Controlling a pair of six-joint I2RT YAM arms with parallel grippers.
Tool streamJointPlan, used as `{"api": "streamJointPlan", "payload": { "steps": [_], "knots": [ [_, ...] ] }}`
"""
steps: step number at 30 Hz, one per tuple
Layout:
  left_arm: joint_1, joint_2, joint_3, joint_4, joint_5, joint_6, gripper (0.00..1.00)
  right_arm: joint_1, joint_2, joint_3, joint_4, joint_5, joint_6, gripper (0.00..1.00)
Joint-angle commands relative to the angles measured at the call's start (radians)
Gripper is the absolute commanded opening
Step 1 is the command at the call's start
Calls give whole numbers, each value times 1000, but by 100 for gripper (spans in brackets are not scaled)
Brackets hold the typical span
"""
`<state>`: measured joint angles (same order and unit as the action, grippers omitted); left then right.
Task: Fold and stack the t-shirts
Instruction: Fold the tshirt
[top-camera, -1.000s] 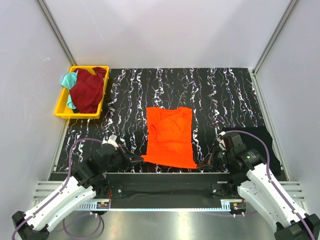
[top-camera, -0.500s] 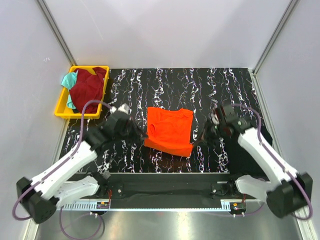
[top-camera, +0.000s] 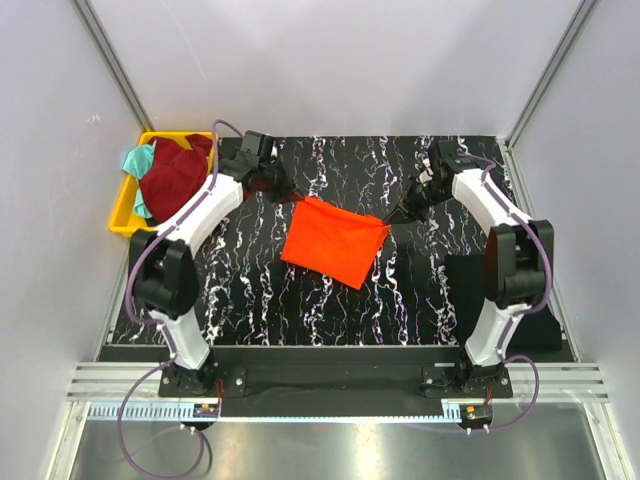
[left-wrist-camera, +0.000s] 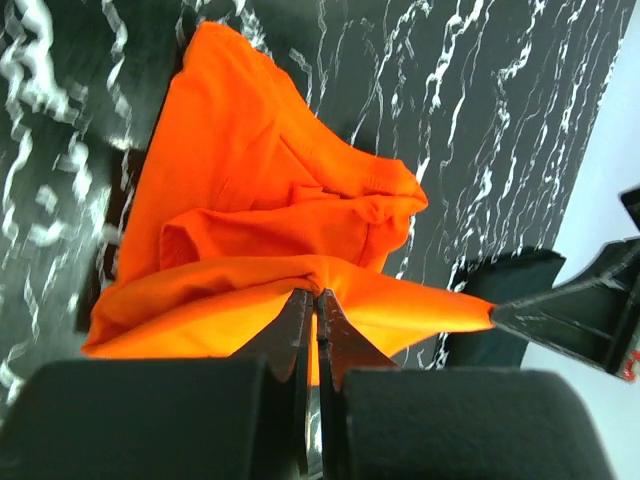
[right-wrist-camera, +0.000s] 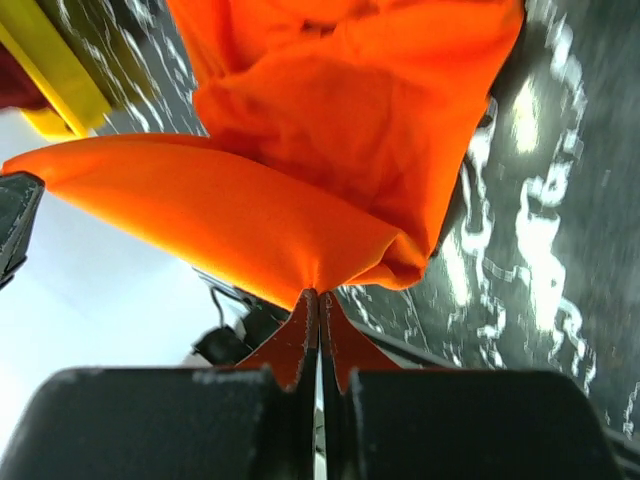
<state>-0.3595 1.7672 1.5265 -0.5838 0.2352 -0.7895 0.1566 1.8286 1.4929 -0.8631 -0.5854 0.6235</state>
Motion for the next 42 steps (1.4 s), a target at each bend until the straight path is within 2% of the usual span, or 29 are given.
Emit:
{"api": "streamJointPlan", "payload": {
  "steps": [1,8,15,16,17,18,19,21,22,24,27,30,33,36,40,42],
  "knots": [
    [34,121,142,29,108,45,0,-31,89,116,-16,-82,-38,0],
    [66,366,375,32,203,95,0,-68,271,234,-13,-96,-50,0],
    [71,541,555,96,239,119,2,-121,383,294,-2,-85,-65,1],
    [73,567,582,96,242,118,9,-124,389,293,6,-79,-62,4],
    [76,584,599,95,233,119,11,-129,397,294,12,-71,-59,9],
    [83,598,624,96,224,119,13,-138,420,306,19,-67,-64,17],
    [86,616,632,96,211,115,21,-143,434,322,18,-57,-68,27],
    [91,633,690,99,193,136,30,-150,458,361,19,-27,-77,29],
    [93,647,714,84,196,166,39,-179,462,372,18,-13,-79,31],
    [91,634,750,70,184,180,45,-184,453,401,18,38,-82,36],
    [93,523,675,68,133,188,45,-183,455,461,28,49,-97,45],
    [88,388,491,96,142,164,50,-183,513,556,27,30,-96,50],
    [68,287,321,116,199,151,50,-183,610,679,27,-37,-64,49],
    [16,146,154,116,187,191,50,-177,685,777,26,-74,-27,45],
    [-47,-21,-43,118,176,176,50,-169,718,799,27,-122,1,39],
    [-76,-70,-124,119,148,165,51,-163,680,756,27,-136,-27,41]
  ]
}}
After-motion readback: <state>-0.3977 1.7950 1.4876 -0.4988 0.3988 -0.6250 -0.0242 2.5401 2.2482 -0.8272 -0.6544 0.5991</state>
